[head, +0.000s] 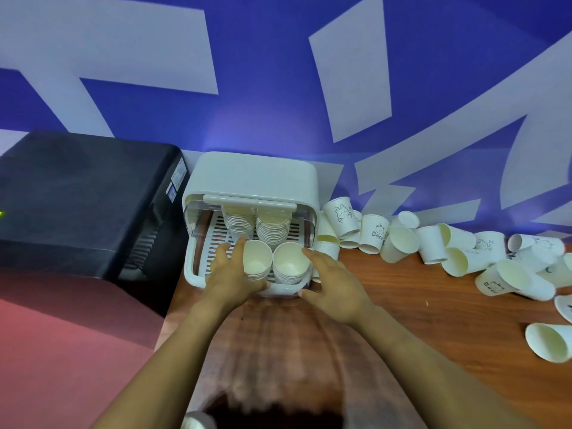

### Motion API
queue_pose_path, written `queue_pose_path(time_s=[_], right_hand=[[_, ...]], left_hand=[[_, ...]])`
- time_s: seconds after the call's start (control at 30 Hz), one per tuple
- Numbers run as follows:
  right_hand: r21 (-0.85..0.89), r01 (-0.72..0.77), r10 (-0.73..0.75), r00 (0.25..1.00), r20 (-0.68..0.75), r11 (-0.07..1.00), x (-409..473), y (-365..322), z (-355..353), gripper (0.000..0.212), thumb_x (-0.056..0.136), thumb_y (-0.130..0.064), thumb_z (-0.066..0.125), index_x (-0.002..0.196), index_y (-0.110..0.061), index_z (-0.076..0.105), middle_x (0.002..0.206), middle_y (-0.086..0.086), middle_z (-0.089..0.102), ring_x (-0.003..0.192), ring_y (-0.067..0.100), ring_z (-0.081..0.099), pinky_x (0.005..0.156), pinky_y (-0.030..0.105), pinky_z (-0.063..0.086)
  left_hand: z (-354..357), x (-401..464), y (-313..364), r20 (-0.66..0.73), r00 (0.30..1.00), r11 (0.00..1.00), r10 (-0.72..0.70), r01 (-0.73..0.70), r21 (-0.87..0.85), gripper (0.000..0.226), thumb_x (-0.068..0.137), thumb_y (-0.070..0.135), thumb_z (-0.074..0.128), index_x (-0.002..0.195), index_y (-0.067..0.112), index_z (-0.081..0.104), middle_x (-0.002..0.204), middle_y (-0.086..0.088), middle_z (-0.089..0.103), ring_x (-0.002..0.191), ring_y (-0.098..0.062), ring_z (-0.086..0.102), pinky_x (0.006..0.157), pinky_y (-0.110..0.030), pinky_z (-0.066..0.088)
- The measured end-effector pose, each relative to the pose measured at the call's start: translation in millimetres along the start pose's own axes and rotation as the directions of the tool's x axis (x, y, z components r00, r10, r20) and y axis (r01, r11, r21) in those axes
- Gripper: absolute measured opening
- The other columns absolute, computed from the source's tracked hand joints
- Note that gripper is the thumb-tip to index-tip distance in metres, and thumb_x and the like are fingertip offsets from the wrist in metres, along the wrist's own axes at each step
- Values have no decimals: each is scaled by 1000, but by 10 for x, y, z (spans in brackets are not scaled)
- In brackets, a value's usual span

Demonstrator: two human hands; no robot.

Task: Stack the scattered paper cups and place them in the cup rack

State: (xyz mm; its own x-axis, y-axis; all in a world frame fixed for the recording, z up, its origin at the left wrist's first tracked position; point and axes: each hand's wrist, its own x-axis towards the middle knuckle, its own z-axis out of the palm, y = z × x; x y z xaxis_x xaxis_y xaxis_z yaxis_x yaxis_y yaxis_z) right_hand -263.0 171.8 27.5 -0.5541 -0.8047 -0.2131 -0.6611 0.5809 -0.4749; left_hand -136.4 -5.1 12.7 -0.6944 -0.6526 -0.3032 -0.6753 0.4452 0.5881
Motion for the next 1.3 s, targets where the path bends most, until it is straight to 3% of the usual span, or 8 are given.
queue_pose_path(time_s=[0.2, 0.33, 0.47, 0.6, 0.73, 0.87, 1.13, 1.3], right_hand=[[-7, -46, 46, 999, 12, 999, -263, 128, -39, 73, 87, -41, 60, 148, -27, 23, 149, -2, 32, 134, 21, 34, 109, 33, 33], [14, -91, 92, 995, -27, 996, -475, 274, -96, 69, 87, -39, 60, 146, -26, 28, 146, -2, 34, 132, 21, 37, 106, 36, 37], [34, -137, 139, 987, -74, 990, -723, 468, -129, 67, 86, -38, 62, 144, -29, 31, 143, -5, 37, 129, 18, 41, 104, 35, 40], [54, -186, 190, 978, -82, 981, -983, 750, -227, 64, 86, -36, 62, 143, -28, 33, 144, -5, 37, 130, 16, 40, 104, 33, 39], [100, -224, 234, 967, -100, 969, -1217, 1075, -388, 63, 87, -37, 61, 143, -29, 33, 144, -7, 36, 132, 15, 38, 106, 34, 38], [126, -213, 227, 967, -119, 969, -1561, 1518, -569, 61, 88, -35, 60, 143, -29, 34, 144, -6, 36, 130, 15, 39, 103, 34, 40], [164, -216, 252, 935, -250, 963, -2582, 2795, -1014, 57, 87, -21, 61, 139, -28, 40, 138, -8, 43, 122, 11, 46, 92, 22, 39], [104, -337, 353, 901, -253, 936, -3228, 3605, -1252, 60, 78, -24, 63, 135, -25, 45, 135, -3, 48, 122, 21, 46, 95, 33, 42]], left_hand=[[42, -366, 172, -141, 976, 983, 165, -175, -62, 95, 68, 35, 81, 145, 32, 26, 147, -3, 22, 135, -25, 27, 107, -41, 35], [101, -559, 401, -236, 911, 922, 337, -371, -115, 72, 71, 26, 79, 134, 25, 44, 133, 1, 38, 124, -19, 37, 100, -22, 30], [293, -657, 631, -159, 883, 868, 442, -466, -175, 63, 76, 29, 75, 131, 29, 44, 126, 6, 44, 116, -16, 44, 101, -32, 39], [535, -775, 817, -39, 882, 862, 469, -467, -196, 65, 77, 29, 73, 134, 29, 41, 128, 8, 43, 120, -13, 43, 104, -32, 38], [751, -904, 984, 30, 867, 859, 497, -487, -157, 63, 79, 29, 73, 134, 29, 42, 125, 12, 41, 121, -9, 43, 102, -22, 33], [1102, -1044, 1313, 56, 883, 881, 467, -459, -111, 64, 79, 33, 73, 134, 31, 42, 132, 6, 44, 122, -12, 45, 102, -28, 38], [2139, -1482, 2256, 104, 900, 903, 424, -411, -124, 67, 77, 30, 75, 135, 32, 42, 127, 8, 43, 121, -14, 45, 102, -31, 39], [2717, -1783, 2691, 175, 880, 892, 441, -410, -189, 65, 79, 26, 74, 135, 28, 41, 127, 7, 42, 124, -12, 42, 105, -25, 34]])
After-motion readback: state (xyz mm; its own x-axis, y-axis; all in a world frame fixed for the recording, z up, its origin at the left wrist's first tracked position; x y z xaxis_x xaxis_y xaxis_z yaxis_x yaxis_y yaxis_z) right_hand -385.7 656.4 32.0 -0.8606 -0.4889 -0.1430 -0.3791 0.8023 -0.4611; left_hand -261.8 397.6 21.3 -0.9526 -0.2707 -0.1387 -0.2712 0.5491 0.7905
